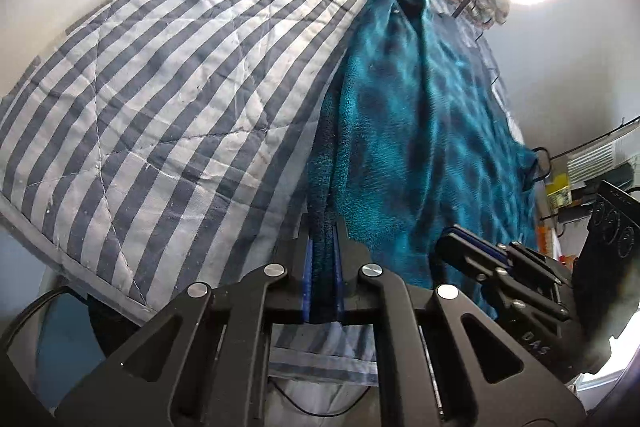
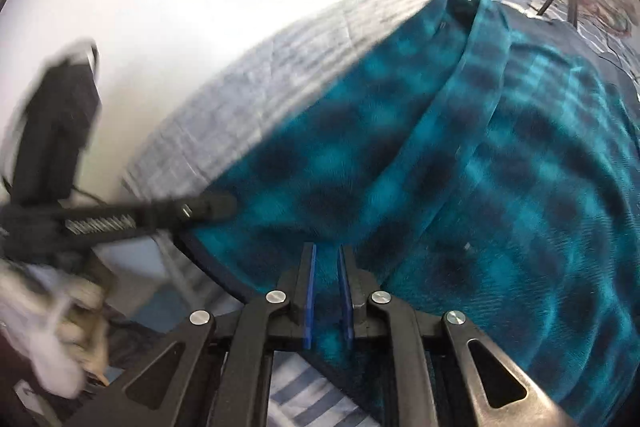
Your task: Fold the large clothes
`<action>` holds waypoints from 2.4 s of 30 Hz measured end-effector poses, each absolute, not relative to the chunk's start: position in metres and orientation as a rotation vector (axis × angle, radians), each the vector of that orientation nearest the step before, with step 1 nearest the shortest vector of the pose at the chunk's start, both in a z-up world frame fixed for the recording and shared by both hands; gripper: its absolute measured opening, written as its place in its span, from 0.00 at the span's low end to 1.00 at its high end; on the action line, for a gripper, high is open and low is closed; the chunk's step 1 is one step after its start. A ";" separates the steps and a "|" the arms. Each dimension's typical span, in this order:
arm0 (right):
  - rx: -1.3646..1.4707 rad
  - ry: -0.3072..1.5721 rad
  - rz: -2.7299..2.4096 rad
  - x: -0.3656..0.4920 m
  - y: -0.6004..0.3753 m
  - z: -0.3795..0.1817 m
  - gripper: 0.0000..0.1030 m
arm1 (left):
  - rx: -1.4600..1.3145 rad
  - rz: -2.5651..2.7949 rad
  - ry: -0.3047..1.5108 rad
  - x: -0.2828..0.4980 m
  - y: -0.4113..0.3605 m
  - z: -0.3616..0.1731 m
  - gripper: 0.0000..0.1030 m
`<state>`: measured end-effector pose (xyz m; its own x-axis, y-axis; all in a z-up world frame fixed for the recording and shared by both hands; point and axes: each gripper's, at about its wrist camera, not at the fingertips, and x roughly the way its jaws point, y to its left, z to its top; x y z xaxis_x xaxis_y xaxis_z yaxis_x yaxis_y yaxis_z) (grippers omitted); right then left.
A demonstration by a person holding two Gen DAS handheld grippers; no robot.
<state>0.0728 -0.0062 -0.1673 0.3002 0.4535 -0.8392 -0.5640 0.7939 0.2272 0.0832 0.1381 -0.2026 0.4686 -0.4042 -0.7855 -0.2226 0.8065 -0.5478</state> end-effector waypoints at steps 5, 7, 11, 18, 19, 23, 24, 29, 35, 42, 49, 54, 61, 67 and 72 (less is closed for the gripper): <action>-0.151 1.122 0.716 0.060 0.001 -0.178 0.12 | -0.679 -0.132 1.086 0.083 0.143 -0.200 0.05; -0.194 1.175 0.707 0.055 0.008 -0.197 0.12 | -0.672 -0.137 1.085 0.081 0.143 -0.199 0.05; -0.251 1.187 0.704 0.049 0.015 -0.203 0.13 | -0.635 -0.132 1.078 0.078 0.137 -0.196 0.05; -0.108 1.093 0.655 0.088 -0.011 -0.162 0.45 | -0.612 -0.146 1.046 0.076 0.129 -0.184 0.05; -0.093 1.087 0.629 0.099 -0.013 -0.158 0.45 | -0.594 -0.148 1.037 0.076 0.126 -0.181 0.05; -0.026 1.089 0.606 0.144 -0.008 -0.147 0.47 | -0.545 -0.167 1.009 0.076 0.112 -0.170 0.05; -0.009 1.099 0.612 0.153 -0.006 -0.146 0.51 | -0.533 -0.173 1.002 0.076 0.108 -0.167 0.05; 0.049 1.151 0.558 0.210 0.028 -0.149 0.64 | -0.469 -0.193 0.985 0.079 0.090 -0.159 0.05; 0.004 1.181 0.429 0.266 0.056 -0.166 0.65 | -0.464 -0.229 0.983 0.084 0.077 -0.155 0.05; -0.252 1.212 0.318 0.287 0.095 -0.186 0.65 | -0.416 -0.262 0.975 0.089 0.059 -0.153 0.05; -0.333 1.220 0.282 0.294 0.084 -0.203 0.14 | -0.358 -0.267 0.968 0.088 0.044 -0.149 0.05; -0.086 1.199 0.384 0.309 0.034 -0.187 0.06 | -0.291 -0.295 0.952 0.088 0.024 -0.144 0.05; 0.289 1.119 0.465 0.306 -0.053 -0.167 0.05 | -0.185 -0.357 0.934 0.083 -0.013 -0.138 0.05; 0.515 1.016 0.494 0.295 -0.135 -0.165 0.05 | -0.121 -0.423 0.933 0.078 -0.044 -0.135 0.05; 0.627 1.017 0.437 0.281 -0.183 -0.191 0.05 | -0.087 -0.455 0.972 0.078 -0.068 -0.147 0.05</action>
